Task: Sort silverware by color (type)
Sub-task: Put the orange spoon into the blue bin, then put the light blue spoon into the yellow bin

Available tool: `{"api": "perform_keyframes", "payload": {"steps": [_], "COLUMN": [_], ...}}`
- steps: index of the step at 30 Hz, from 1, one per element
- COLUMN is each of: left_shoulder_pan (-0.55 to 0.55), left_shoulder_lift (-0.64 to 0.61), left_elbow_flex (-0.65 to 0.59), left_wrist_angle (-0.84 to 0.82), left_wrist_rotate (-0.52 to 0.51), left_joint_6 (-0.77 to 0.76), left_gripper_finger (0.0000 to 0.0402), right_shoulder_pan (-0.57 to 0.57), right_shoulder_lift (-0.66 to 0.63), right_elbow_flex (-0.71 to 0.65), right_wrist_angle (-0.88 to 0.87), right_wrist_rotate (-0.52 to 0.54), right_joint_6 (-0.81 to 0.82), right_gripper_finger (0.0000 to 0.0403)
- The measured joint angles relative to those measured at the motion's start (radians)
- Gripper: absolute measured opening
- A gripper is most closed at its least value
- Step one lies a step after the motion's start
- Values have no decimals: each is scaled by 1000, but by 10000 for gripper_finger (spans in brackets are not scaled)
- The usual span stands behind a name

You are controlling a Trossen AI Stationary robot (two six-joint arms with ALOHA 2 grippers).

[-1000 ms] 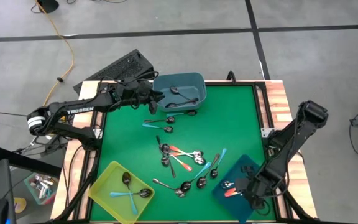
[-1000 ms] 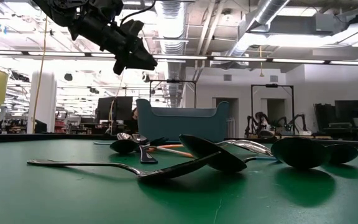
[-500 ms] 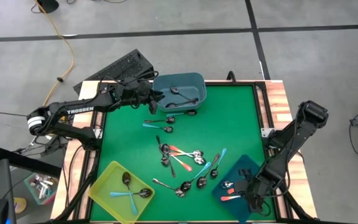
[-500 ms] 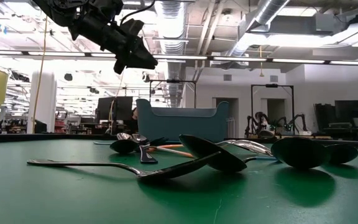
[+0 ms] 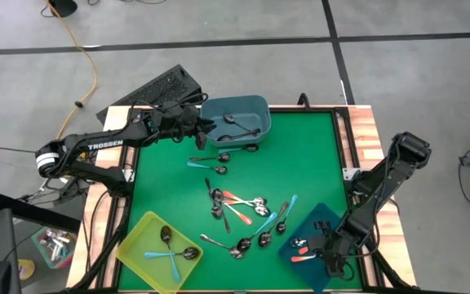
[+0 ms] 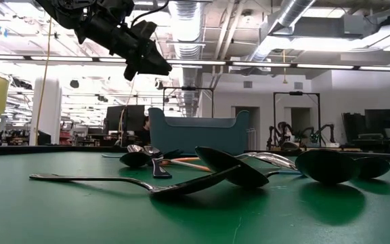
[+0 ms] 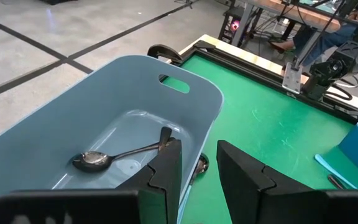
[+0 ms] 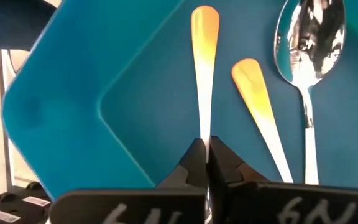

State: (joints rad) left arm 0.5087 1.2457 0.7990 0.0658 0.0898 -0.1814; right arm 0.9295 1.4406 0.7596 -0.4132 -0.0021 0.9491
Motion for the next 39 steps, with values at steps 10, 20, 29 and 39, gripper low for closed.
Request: {"api": "perform_keyframes", "payload": {"steps": [10, 20, 29, 39], "left_shoulder_pan": [0, 0, 0, 0], "left_shoulder_lift": [0, 0, 0, 0], "left_elbow_flex": [0, 0, 0, 0], "left_wrist_angle": [1, 1, 1, 1], "left_wrist_rotate": [0, -1, 0, 1], "left_joint_6": [11, 38, 46, 47], "left_gripper_finger": [86, 86, 86, 86], "right_shoulder_pan": [0, -1, -7, -9], "right_shoulder_lift": [-1, -1, -1, -1], "right_elbow_flex": [0, 0, 0, 0], "right_wrist_angle": [-1, -8, -55, -54], "right_wrist_rotate": [7, 12, 53, 53], "right_joint_6": [10, 45, 48, 47], "right_gripper_finger": [11, 15, 76, 114]}}
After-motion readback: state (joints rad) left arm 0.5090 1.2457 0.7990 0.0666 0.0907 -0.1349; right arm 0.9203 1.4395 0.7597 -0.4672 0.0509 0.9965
